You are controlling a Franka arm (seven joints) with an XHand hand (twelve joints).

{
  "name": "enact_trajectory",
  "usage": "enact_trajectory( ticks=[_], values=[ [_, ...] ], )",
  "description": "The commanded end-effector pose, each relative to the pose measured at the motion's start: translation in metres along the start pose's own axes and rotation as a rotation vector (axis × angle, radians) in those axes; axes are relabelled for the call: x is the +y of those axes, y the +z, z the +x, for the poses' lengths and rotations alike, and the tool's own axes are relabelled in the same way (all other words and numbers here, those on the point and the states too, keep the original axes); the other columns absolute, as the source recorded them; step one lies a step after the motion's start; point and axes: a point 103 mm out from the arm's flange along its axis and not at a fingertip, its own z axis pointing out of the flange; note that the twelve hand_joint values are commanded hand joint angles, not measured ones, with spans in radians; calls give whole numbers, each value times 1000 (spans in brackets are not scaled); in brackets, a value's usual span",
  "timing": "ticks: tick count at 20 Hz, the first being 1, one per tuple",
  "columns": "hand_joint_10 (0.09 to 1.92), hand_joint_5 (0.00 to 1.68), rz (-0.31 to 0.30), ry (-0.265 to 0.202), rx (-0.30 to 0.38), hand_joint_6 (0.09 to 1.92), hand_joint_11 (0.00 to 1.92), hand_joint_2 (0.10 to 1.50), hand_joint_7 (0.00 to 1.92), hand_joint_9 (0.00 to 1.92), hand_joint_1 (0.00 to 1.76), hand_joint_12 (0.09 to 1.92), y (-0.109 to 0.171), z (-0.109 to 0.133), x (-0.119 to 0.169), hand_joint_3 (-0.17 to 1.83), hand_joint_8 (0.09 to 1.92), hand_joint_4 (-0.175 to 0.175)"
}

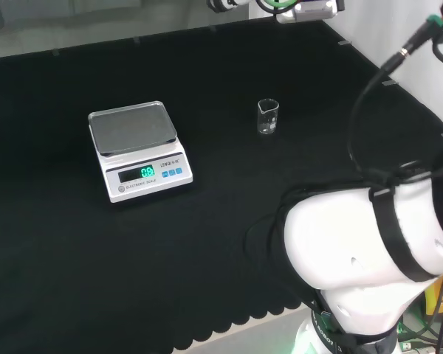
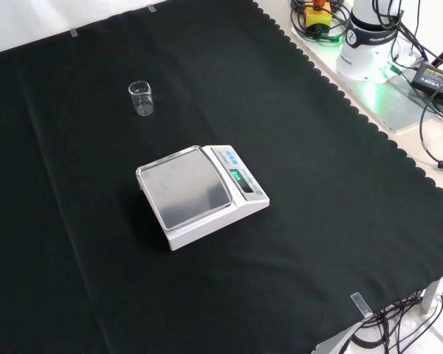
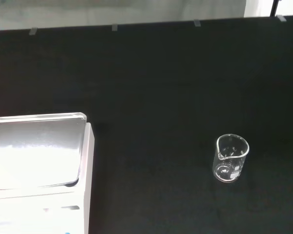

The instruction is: Pick up the beaker.

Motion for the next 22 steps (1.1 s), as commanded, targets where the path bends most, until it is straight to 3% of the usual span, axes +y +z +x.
enact_trajectory(
  ticks=[1,11,22],
  values=[
    [502,234,49,16,25,87,0,750,0,0,368,1465,24,-9,64,145,538,-67],
    [577,367,151,31,109,87,0,762,0,0,361,1496,82,-44,141,100,657,-71],
    [625,420,243,106,153,87,0,769,0,0,360,1505,133,-86,195,80,719,-75]
  ],
)
